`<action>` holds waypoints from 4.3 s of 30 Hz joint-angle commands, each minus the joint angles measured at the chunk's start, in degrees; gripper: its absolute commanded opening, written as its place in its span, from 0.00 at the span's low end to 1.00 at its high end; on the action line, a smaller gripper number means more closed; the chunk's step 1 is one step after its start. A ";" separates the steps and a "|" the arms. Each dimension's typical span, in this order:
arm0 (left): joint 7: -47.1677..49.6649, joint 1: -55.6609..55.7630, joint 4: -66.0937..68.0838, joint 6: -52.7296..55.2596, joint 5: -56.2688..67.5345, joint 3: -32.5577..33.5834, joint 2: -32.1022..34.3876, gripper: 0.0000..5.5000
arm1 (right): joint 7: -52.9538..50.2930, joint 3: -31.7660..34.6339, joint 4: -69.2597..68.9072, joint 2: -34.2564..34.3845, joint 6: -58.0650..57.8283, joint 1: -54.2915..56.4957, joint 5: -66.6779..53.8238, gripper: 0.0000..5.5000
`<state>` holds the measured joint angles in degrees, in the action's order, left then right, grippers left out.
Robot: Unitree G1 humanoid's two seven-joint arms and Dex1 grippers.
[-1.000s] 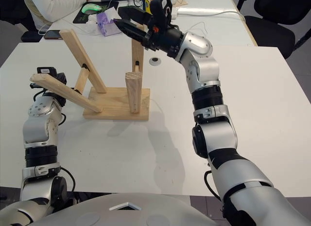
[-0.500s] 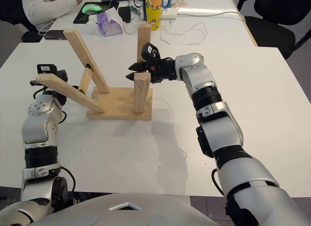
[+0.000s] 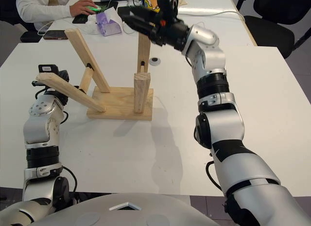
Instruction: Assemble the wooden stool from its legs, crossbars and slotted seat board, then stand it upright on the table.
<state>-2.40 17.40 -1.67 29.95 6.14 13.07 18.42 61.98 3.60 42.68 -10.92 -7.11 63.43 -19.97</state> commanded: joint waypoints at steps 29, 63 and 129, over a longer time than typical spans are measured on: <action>-13.20 -13.91 7.56 -5.84 -2.83 -4.70 7.51 0.00 | -36.04 -7.27 -41.99 -3.49 -24.22 -47.06 13.77 0.19; -13.31 -11.92 4.18 -2.09 -4.70 -15.21 -2.52 0.00 | -49.57 -8.01 -46.16 1.60 -31.95 -56.16 17.32 0.00; -6.68 -8.86 -17.81 19.07 -1.70 -15.71 -3.56 0.00 | -26.35 -0.80 -16.81 -9.21 -4.10 -33.18 10.03 0.00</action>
<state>-8.78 9.28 -20.59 49.08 5.36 -1.91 14.15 29.59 3.62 26.45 -19.68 -13.18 29.47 -7.53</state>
